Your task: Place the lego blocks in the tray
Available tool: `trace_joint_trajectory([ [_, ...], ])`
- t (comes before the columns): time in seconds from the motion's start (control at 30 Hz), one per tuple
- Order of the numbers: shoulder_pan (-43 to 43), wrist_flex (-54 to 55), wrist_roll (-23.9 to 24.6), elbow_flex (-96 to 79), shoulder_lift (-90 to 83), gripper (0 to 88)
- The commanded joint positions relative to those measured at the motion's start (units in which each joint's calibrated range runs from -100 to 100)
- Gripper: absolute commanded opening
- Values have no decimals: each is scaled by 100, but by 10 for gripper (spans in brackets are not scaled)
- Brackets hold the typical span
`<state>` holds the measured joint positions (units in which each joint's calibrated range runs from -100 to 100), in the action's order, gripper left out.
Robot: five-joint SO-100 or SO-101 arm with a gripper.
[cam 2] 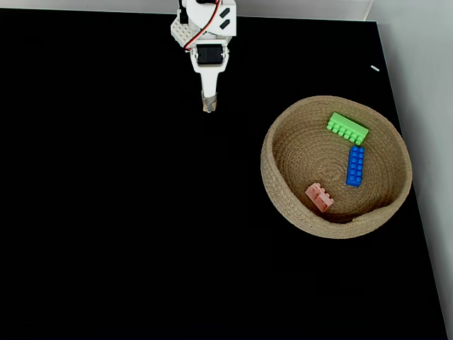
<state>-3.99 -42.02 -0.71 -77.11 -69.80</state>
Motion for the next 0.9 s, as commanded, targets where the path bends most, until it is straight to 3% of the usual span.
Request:
trace_joint_trajectory([
  [0.0, -252, 475, -176, -866, -1050, 3],
  [0.2, -228, 425, -430, -2289, -2203, 3],
  [0.37, -228, -400, -444, -2289, -2891, 2],
  [0.87, -236, -417, -322, -2289, -2891, 2],
])
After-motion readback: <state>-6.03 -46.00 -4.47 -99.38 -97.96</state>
